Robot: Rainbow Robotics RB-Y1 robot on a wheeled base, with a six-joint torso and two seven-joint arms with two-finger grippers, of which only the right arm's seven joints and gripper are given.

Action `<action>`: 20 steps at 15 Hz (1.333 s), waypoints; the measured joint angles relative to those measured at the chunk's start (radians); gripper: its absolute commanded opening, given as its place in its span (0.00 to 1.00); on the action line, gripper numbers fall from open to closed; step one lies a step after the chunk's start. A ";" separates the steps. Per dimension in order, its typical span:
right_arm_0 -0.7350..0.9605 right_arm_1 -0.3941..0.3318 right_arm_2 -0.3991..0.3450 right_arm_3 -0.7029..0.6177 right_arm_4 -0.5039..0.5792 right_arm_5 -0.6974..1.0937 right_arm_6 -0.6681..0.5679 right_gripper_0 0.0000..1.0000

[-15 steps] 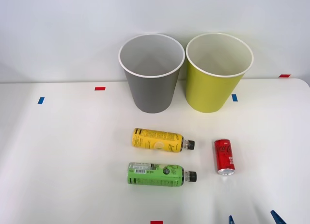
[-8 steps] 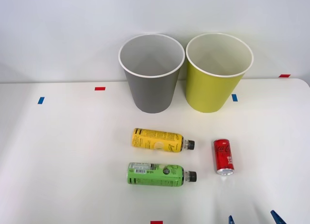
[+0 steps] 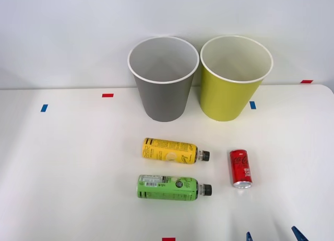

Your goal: Put cans in the gray bin, plastic bottles in the light green bin

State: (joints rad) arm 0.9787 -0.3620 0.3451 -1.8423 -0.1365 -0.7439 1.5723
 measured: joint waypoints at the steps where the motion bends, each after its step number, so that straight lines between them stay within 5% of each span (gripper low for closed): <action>1: 0.000 0.000 0.000 0.000 0.000 0.000 0.000 1.00; 20: 0.000 0.000 0.000 0.000 0.000 0.000 0.000 1.00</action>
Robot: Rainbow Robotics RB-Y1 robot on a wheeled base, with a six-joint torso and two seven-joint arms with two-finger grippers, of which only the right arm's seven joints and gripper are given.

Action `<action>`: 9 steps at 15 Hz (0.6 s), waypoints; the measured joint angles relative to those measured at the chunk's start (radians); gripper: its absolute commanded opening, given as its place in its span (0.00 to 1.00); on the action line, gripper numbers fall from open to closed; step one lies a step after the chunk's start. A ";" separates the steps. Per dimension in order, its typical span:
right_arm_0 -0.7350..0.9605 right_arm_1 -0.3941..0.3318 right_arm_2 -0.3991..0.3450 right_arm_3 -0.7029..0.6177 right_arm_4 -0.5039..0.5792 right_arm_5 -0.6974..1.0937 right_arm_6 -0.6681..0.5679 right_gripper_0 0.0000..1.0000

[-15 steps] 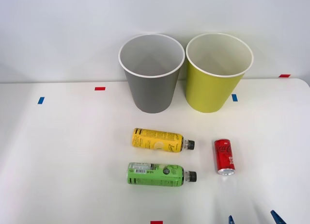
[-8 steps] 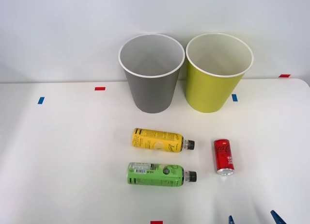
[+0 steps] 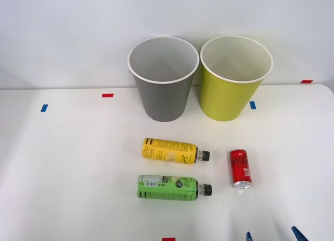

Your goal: Put cans in the gray bin, plastic bottles in the light green bin

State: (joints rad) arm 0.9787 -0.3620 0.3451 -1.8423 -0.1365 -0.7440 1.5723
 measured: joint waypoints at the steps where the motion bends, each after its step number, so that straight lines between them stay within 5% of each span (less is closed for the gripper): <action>1: 0.000 0.000 0.000 0.000 0.000 0.000 0.000 1.00; 5: -0.006 0.007 0.007 0.023 -0.002 0.000 0.003 1.00; 9: 0.028 -0.026 0.010 -0.119 -0.041 0.098 0.003 1.00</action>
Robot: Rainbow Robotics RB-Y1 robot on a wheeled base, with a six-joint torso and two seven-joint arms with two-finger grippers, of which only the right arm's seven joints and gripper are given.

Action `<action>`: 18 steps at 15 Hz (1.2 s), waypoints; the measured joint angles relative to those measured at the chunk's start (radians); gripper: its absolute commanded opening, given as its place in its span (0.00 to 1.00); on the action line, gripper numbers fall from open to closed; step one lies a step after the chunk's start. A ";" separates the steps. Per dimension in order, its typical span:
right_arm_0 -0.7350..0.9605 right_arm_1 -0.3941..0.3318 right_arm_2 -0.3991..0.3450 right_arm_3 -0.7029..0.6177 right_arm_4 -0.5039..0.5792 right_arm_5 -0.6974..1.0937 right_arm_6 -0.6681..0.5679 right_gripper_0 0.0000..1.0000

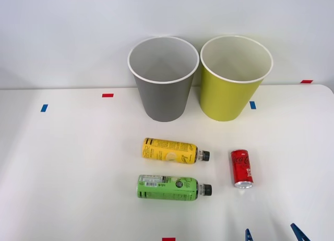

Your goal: Put cans in the gray bin, plastic bottles in the light green bin

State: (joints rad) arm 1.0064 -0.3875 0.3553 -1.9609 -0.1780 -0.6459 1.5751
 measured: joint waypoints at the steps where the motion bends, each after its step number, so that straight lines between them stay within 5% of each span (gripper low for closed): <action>1: 0.014 -0.018 -0.004 -0.070 -0.026 0.083 0.001 1.00; 6: 0.054 -0.152 -0.103 -0.373 -0.193 0.513 -0.010 1.00; 12: -0.010 -0.306 -0.295 -0.571 -0.503 0.973 -0.093 1.00; 18: -0.247 -0.340 -0.381 -0.596 -0.531 1.355 -0.195 1.00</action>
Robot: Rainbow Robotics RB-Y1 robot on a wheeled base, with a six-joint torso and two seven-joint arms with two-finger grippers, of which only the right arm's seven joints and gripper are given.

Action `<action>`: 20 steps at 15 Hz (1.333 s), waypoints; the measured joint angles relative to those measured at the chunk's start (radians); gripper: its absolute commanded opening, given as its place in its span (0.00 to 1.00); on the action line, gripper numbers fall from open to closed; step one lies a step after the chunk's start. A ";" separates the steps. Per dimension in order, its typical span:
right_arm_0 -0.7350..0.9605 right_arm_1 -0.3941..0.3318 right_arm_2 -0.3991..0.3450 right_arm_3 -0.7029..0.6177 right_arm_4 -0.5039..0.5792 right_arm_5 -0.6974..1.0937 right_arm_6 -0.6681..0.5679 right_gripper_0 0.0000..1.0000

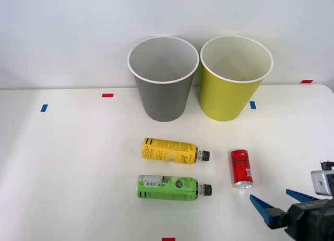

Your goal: Put cans in the gray bin, plastic bottles in the light green bin

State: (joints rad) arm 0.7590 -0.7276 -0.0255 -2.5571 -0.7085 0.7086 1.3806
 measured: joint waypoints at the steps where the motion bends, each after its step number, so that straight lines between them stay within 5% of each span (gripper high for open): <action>1: -0.055 0.005 -0.004 0.000 0.000 0.094 -0.014 1.00; 7: -0.460 0.030 0.040 0.009 0.013 0.587 -0.246 1.00; 14: -0.687 -0.006 0.168 0.194 0.043 0.644 -0.329 1.00; 20: -0.811 0.052 0.197 0.250 0.046 0.801 -0.352 1.00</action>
State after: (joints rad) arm -0.0519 -0.6754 0.1716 -2.3071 -0.6625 1.5097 1.0282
